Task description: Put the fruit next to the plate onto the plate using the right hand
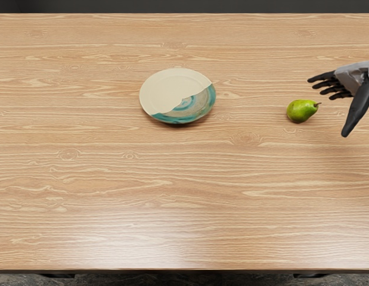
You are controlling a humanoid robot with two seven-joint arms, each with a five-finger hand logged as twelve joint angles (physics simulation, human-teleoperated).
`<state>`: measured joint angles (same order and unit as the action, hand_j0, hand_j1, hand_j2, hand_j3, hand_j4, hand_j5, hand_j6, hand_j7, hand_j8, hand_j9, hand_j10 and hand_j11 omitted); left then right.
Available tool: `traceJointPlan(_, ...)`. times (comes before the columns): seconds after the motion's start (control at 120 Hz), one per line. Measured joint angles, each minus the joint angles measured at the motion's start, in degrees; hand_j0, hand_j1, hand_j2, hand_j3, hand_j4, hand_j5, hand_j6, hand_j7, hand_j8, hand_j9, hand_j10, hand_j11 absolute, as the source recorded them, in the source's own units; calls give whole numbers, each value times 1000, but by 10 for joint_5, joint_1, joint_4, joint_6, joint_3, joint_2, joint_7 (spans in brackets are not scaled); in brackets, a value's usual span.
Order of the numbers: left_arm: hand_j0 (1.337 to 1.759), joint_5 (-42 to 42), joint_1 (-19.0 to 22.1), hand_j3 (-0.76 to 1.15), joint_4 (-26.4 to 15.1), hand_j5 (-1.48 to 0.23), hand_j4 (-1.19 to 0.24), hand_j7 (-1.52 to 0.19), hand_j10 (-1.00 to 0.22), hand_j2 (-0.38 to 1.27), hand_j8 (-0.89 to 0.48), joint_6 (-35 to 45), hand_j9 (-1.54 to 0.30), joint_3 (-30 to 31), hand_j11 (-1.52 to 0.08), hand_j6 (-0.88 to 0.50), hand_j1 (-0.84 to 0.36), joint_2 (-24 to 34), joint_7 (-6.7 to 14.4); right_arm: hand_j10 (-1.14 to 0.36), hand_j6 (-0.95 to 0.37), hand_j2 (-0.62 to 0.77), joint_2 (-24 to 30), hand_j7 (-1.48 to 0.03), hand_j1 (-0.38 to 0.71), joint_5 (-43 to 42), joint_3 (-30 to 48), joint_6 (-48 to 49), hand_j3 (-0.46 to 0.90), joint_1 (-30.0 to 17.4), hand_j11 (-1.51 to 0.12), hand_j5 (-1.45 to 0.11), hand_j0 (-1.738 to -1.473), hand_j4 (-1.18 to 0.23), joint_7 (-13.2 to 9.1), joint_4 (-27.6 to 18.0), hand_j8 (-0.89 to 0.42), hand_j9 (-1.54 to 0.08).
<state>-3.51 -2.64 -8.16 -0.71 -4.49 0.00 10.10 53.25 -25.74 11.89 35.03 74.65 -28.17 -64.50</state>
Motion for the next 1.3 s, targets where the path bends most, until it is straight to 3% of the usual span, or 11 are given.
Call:
traceJointPlan(0.333, 1658, 0, 0, 0, 0, -20, -15, -19, -15, 3, -15, 0, -19, 0, -19, -15, 331, 0, 0, -3, -6, 0, -23, 0, -349, -22, 29, 0, 0, -1, 0, -1, -1658, -4, -3, -6, -5, 0)
traceJointPlan(0.458, 1658, 0, 0, 0, 0, -19, -15, -19, -15, 3, -15, 0, -19, 0, -19, -15, 331, 0, 0, -3, -6, 0, -55, 0, -349, -65, 31, -1, 0, 12, 0, -1, -1658, -4, -45, 0, -4, 0)
traceJointPlan(0.608, 1658, 0, 0, 0, 0, -19, -15, -19, -15, 3, -15, 0, -19, 0, -19, -15, 331, 0, 0, -3, -6, 0, -126, 0, -349, -156, 33, -64, 0, 21, 0, -1, -1658, -4, -63, 6, -4, 0)
traceJointPlan(0.75, 1658, 0, 0, 0, 0, -19, -15, -19, -15, 3, -15, 0, -19, 0, -19, -15, 331, 0, 0, -3, -5, 0, -163, 0, -349, -239, 23, -122, 0, 14, 0, -1, -1658, -4, -67, 11, -4, 0)
traceJointPlan(0.858, 1658, 0, 0, 0, 0, -19, -15, -19, -15, 3, -15, 0, -19, 0, -19, -15, 331, 0, 0, -3, -5, 0, -196, 0, -349, -275, -5, -156, 0, 7, 0, -1, -1658, -4, -68, 45, -4, 0)
traceJointPlan(0.992, 1658, 0, 0, 0, 0, -19, -15, -19, -15, 3, -15, 0, -19, 0, -19, -15, 331, 0, 0, -3, -5, 1, -229, 0, -349, -292, -26, -195, 0, -13, 0, -1, -1658, -4, -68, 75, -4, 0)
traceJointPlan(1.3, 1658, 0, 0, 0, 0, -19, -15, -19, -15, 3, -15, 0, -19, 0, -19, -15, 331, 0, 0, -32, -34, -5, -254, -38, -315, -307, -39, -287, 0, -43, -38, -38, -1658, -33, -68, 89, -33, -38)
